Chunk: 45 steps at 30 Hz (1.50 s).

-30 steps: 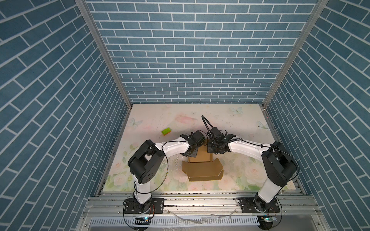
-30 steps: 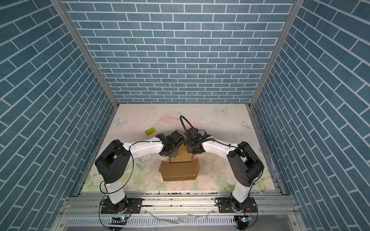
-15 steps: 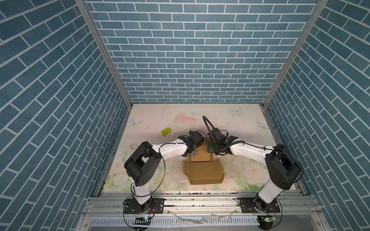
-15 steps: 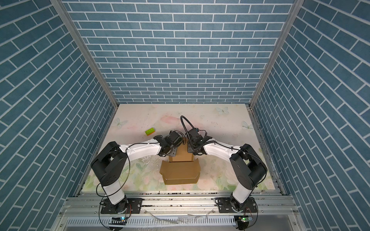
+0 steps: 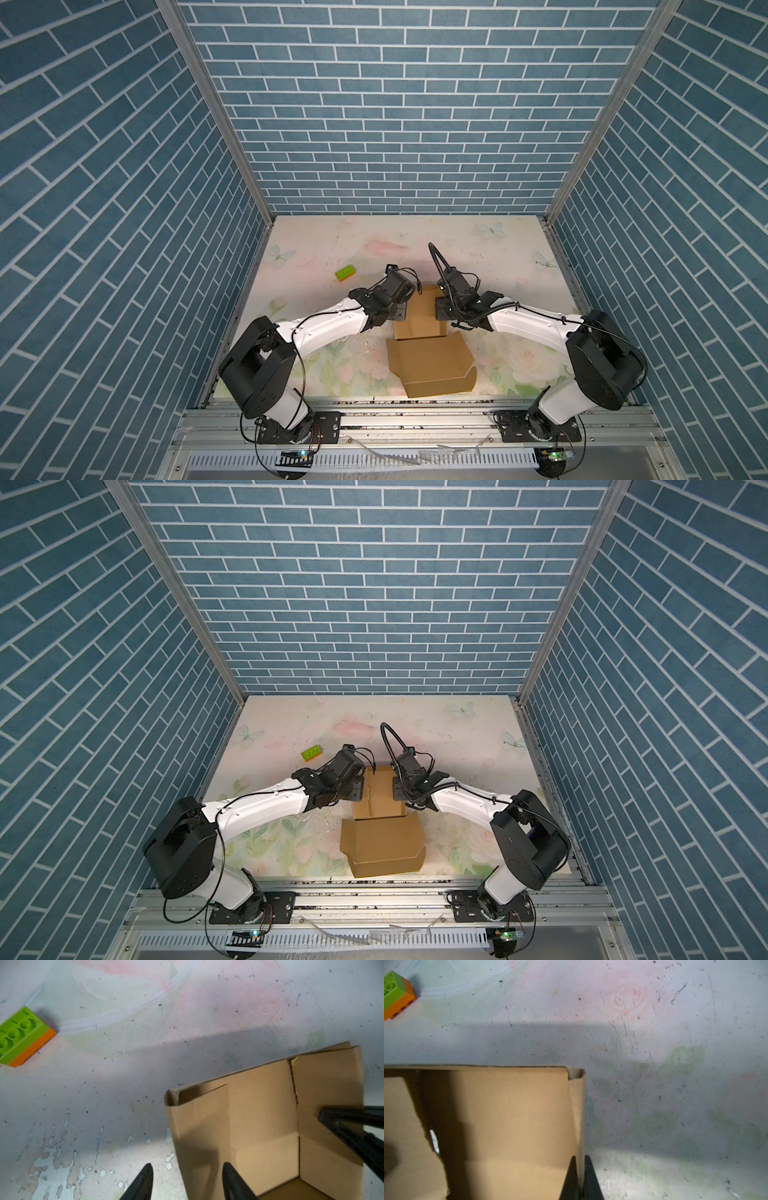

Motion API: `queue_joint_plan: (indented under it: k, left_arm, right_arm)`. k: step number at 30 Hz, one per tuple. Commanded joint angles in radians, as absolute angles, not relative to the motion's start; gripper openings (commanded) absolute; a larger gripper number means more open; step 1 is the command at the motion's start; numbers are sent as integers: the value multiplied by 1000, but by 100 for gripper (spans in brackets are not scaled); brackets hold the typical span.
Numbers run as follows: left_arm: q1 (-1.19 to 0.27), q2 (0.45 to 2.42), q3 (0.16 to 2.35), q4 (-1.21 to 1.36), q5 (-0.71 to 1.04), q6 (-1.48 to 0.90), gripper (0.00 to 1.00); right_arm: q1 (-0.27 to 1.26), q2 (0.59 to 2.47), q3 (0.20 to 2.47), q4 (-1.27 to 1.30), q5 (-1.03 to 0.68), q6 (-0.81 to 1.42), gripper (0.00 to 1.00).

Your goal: Fold the paper box

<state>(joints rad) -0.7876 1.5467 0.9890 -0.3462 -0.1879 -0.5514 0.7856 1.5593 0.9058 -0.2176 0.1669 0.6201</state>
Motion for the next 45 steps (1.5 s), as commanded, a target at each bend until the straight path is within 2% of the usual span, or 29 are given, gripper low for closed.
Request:
queue_joint_plan:
  k: [1,15,30,37,45]
  left_arm:
    - [-783,1549,968,-310,-138,-568,55]
    - [-790,1592,937,-251,-159,-596,33]
    - [-830,1729,1098,-528,-376,-600,8]
    - [-851,1831,1218,-675,-463,-591,7]
    - [-853,1918,1244,-723,-494,-596,4]
  right_arm:
    - [793,1523,898,-195,196,598,0]
    - [797,1473,857,-160,184,591,0]
    - [799,1505,902,-245,217,606,0]
    - [799,1572,971,-328,218,635,0]
    - [800,1630,1005,-353,192,676,0]
